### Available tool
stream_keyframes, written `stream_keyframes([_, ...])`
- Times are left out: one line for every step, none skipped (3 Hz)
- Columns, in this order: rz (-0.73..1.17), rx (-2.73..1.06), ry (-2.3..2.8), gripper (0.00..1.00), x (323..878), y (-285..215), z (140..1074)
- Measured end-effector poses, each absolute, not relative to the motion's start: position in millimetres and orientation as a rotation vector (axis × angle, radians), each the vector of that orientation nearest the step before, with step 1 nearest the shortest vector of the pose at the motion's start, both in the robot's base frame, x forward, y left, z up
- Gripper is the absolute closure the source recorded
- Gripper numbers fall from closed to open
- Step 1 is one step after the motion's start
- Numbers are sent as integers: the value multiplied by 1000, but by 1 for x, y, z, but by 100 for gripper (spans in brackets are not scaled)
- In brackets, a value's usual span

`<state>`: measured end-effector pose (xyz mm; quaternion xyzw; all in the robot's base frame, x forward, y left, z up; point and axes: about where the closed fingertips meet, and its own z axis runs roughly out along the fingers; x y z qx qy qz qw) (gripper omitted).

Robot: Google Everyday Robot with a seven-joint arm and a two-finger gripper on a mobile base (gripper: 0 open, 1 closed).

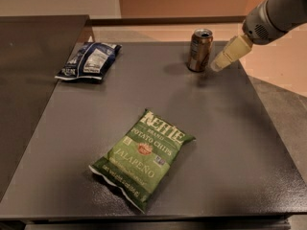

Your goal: Move orange can near green jalapeno chip bag

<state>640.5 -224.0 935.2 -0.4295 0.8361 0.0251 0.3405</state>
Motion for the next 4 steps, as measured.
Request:
stream_keyframes([118,-1068,2180,0,673,-214,918])
stream_keyframes([172,-1035,2176,0,699,-202,908])
stream_keyframes([209,-1014,2172,0,716,-194,902])
stream_keyframes([233,-1009,2171,2,722,-189,898])
